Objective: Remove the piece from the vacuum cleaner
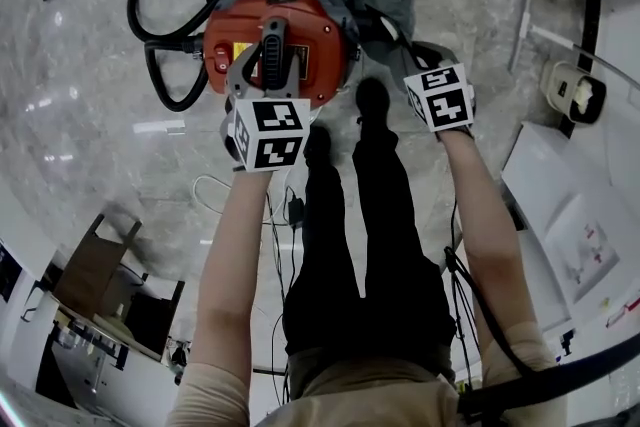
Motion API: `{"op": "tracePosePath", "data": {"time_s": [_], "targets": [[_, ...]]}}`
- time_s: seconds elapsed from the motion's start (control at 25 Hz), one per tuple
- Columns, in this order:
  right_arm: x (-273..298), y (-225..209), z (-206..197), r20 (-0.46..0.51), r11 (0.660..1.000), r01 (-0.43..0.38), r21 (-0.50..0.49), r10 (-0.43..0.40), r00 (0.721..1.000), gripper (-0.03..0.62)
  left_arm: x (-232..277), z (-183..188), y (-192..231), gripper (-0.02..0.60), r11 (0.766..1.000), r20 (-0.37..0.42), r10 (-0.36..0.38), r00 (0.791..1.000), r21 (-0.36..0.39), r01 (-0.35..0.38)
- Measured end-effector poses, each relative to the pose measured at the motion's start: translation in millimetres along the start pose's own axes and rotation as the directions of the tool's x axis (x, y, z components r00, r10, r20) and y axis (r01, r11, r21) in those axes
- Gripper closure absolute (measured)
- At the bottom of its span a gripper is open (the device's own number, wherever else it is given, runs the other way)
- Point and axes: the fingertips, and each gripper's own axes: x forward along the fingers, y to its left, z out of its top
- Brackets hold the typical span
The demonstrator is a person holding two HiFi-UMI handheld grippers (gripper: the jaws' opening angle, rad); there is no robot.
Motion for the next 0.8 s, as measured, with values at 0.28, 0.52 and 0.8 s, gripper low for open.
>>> {"op": "tracePosePath", "data": {"time_s": [0.28, 0.52, 0.8], "targets": [[1.1, -6.7, 0.3, 0.024, 0.999, 0.004, 0.041, -0.005, 1.0, 0.569, 0.7, -0.1, -1.8, 0.376, 1.0, -0.01, -0.01, 1.0, 0.004, 0.01], [5.3, -34.3, -8.9, -0.022, 0.991, 0.088, 0.103, -0.086, 0.996, 0.57, 0.2, 0.5, -2.1, 0.376, 1.0, 0.001, -0.012, 1.0, 0.005, 0.012], [-6.6, -43.1, -20.3, -0.015, 0.989, 0.093, 0.117, -0.091, 0.996, 0.572, 0.5, 0.8, -2.3, 0.376, 1.0, 0.011, -0.001, 1.0, 0.014, 0.001]]}}
